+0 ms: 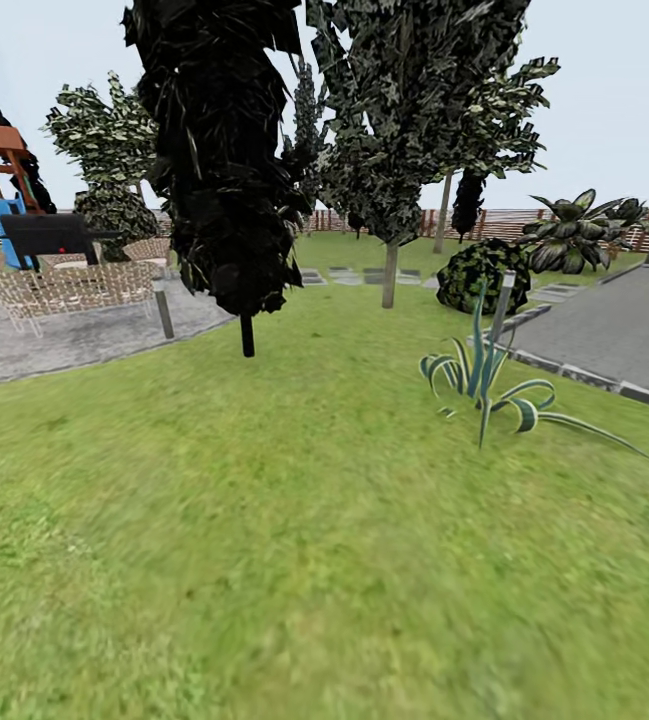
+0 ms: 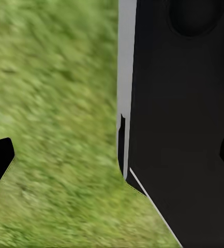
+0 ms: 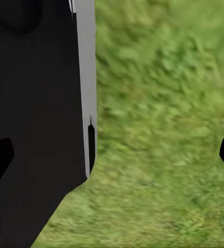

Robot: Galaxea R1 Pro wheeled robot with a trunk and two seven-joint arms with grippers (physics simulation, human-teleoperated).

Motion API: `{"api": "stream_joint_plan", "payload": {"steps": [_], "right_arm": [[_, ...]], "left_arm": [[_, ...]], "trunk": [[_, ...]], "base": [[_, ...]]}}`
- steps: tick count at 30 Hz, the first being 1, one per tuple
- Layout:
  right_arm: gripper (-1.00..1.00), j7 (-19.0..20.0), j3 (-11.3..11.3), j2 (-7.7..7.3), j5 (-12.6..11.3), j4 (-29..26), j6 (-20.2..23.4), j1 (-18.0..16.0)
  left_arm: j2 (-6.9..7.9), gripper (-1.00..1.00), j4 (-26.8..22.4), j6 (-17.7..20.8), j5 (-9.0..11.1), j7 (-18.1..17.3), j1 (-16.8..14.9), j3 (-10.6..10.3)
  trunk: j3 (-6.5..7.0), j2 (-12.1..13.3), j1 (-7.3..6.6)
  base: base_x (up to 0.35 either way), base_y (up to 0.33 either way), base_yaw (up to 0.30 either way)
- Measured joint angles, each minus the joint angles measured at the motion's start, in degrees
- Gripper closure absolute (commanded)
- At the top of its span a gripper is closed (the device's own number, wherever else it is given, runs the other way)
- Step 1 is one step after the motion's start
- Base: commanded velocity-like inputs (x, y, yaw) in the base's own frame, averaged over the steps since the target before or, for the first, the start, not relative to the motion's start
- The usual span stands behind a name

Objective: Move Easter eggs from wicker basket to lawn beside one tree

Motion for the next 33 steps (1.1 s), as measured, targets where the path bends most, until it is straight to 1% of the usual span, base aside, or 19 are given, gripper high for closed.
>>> {"api": "stream_joint_plan", "payload": {"steps": [7,10,14,33], "right_arm": [[-1.0,-0.01,-0.03,0.0,0.0,0.0,0.02,0.0],[-1.0,0.31,0.06,-0.08,0.47,-0.03,0.11,0.0],[-1.0,0.14,0.05,-0.07,0.24,0.0,0.08,0.0],[-1.0,0.07,0.07,0.09,0.39,0.0,0.08,0.0]], "left_arm": [[0.0,-1.0,0.01,0.0,0.0,0.0,0.0,0.0],[0.0,-1.0,0.02,0.0,-0.04,0.0,0.0,-0.04],[0.0,-1.0,0.01,0.0,-0.07,0.0,0.01,-0.07],[0.0,-1.0,0.02,0.08,-0.08,0.0,0.0,-0.08]], "trunk": [[0.0,0.0,0.0],[0.0,0.01,0.03],[0.0,0.0,0.02],[0.0,0.0,0.01]], "base": [[0.321,0.0,0.0],[0.043,0.0,0.0],[0.1,0.06,0.0],[0.257,0.235,0.0]]}}
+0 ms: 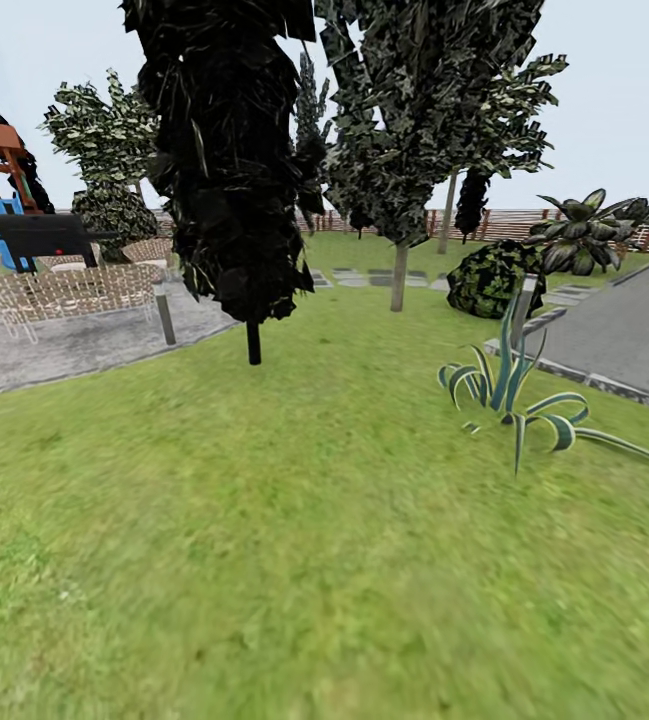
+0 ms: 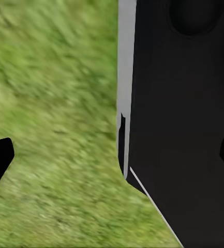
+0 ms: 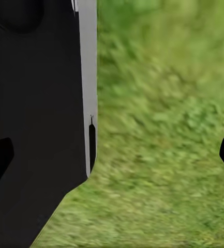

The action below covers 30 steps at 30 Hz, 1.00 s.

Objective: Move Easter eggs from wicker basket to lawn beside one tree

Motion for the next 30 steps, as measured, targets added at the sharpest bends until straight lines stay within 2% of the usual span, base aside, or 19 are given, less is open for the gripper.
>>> {"api": "stream_joint_plan", "payload": {"steps": [24,30], "right_arm": [[-1.0,-0.08,-0.24,-0.05,-0.43,0.0,0.0,0.0],[-1.0,-0.08,-0.26,0.0,-0.47,0.01,0.0,0.0]], "left_arm": [[0.0,-1.0,-0.01,0.0,0.08,0.0,0.0,0.08],[0.0,-1.0,-0.02,0.0,0.08,0.0,0.0,0.08]], "trunk": [[0.0,0.0,-0.01],[0.0,0.0,-0.01]], "base": [[0.332,0.012,0.0],[0.338,0.0,0.145]]}}
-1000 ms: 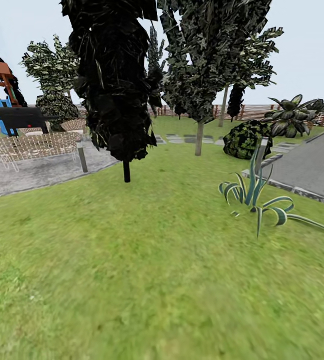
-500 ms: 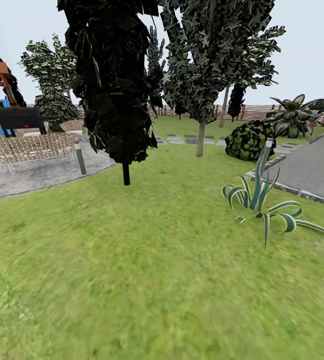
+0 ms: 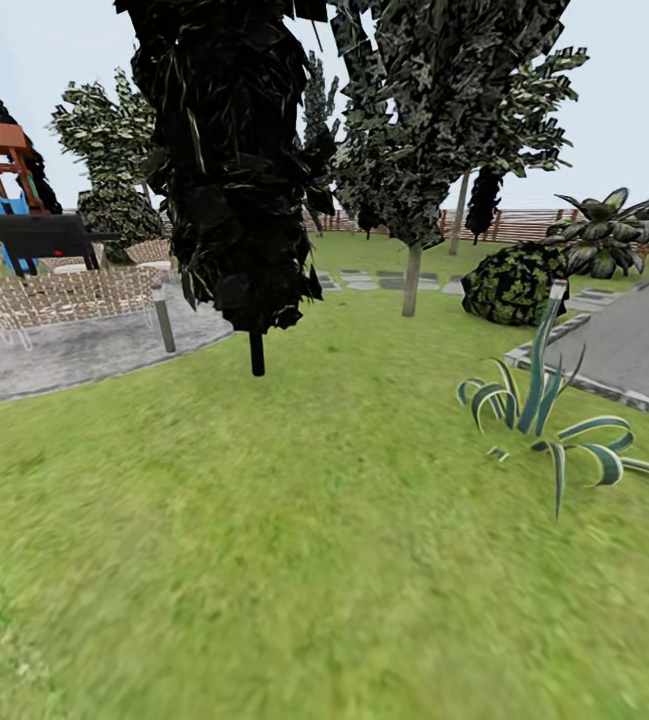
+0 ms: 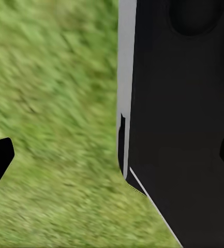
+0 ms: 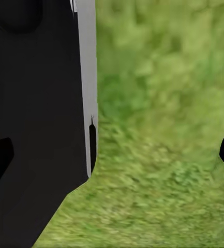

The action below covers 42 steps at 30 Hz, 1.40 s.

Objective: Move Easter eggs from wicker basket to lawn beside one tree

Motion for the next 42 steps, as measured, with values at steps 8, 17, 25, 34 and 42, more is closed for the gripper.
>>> {"api": "stream_joint_plan", "payload": {"steps": [8,17,25,34,42], "right_arm": [[-1.0,-0.03,0.0,0.0,0.0,0.0,0.0,0.0],[-1.0,-0.08,0.0,0.0,0.0,0.0,0.0,0.0],[-1.0,-0.08,0.0,0.0,0.0,0.0,0.0,0.0],[-1.0,-0.08,0.0,0.08,0.0,0.0,0.0,0.0],[-1.0,-0.08,0.0,0.09,0.0,0.0,0.0,0.0]], "left_arm": [[0.0,-1.0,0.02,0.0,0.0,0.0,0.0,0.0],[0.0,-1.0,0.02,-0.05,0.0,0.0,0.0,0.0],[0.0,-1.0,0.01,-0.08,0.0,0.0,0.0,0.0],[0.0,-1.0,0.02,-0.08,0.0,0.0,0.0,-0.01],[0.0,-1.0,0.02,-0.08,0.0,0.0,0.0,-0.01]], "trunk": [[0.0,0.0,0.0],[0.0,0.0,0.01],[0.0,0.01,0.03],[0.0,0.0,0.04],[0.0,0.0,0.04]], "base": [[0.338,0.0,0.248],[0.302,0.0,0.254],[0.059,0.0,0.255],[0.001,0.0,0.255],[0.0,0.0,0.255]]}}
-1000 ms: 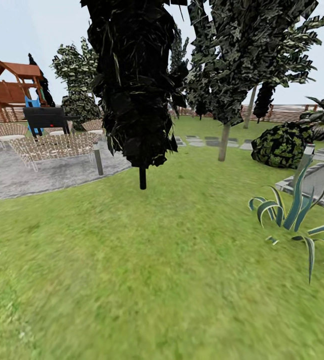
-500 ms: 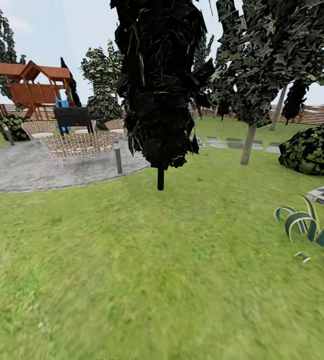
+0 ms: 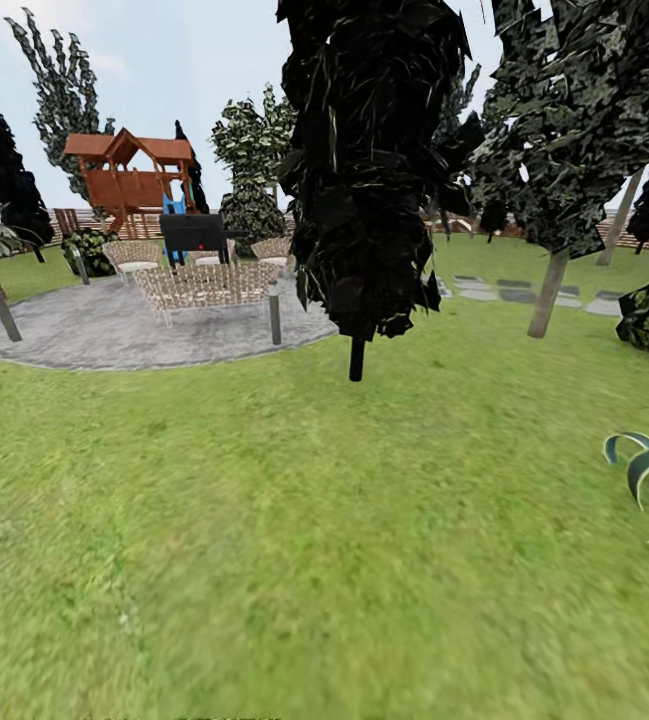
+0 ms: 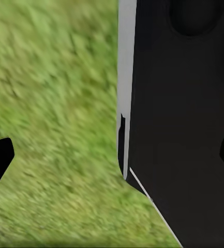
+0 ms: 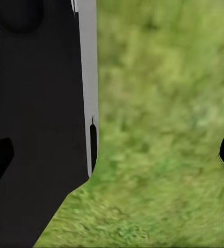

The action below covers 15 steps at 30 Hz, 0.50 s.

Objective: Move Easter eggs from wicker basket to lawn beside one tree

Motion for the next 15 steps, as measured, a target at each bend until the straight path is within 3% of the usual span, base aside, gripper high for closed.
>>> {"api": "stream_joint_plan", "payload": {"steps": [15], "right_arm": [[-1.0,0.0,0.0,-0.03,0.0,0.0,0.0,0.0]], "left_arm": [[0.0,-1.0,0.0,0.0,0.0,0.0,0.0,0.01]], "trunk": [[0.0,0.0,0.0]], "base": [[0.0,0.0,0.255]]}}
